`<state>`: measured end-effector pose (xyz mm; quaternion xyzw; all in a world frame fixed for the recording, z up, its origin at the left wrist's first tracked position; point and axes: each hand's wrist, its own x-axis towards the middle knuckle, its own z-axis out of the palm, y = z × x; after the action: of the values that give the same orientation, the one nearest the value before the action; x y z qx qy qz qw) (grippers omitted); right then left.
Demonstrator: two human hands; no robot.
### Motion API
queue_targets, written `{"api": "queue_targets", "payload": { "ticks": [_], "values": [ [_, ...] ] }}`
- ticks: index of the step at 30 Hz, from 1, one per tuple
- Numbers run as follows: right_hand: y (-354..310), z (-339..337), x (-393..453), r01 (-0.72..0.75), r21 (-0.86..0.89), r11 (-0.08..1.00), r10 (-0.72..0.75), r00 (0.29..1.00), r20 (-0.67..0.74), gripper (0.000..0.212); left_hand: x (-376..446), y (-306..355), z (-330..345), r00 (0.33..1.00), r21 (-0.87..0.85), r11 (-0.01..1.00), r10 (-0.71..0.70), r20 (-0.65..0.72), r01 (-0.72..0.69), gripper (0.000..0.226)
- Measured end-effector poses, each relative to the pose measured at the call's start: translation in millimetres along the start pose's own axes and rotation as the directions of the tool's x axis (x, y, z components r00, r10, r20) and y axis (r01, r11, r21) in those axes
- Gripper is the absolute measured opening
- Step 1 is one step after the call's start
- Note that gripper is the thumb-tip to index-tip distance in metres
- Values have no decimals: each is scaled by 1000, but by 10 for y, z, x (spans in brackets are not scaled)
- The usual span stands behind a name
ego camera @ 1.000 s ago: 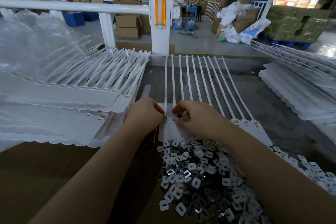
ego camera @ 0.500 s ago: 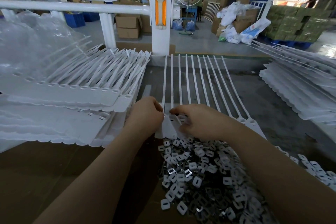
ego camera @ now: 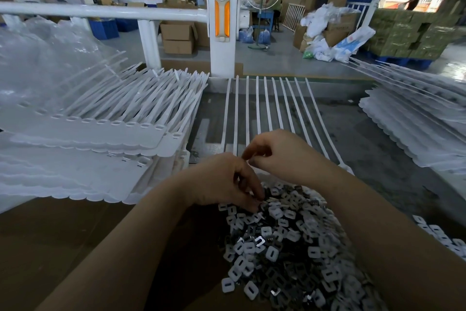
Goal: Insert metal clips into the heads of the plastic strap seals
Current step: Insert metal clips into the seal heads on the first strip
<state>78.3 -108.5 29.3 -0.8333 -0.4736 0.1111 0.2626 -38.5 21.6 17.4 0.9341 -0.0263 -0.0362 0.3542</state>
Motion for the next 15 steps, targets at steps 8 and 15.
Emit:
{"api": "queue_targets", "payload": {
  "ticks": [8,15],
  "values": [
    [-12,-71,-54,-17,24,1000,15,995,97,10,-62,-55,-82,994,-26,994,-107,-10,106,17],
    [-107,-136,-121,103,-26,994,-88,935,345,13,-5,-101,-75,923,-222,932,-330,-200,285,30]
  ]
}}
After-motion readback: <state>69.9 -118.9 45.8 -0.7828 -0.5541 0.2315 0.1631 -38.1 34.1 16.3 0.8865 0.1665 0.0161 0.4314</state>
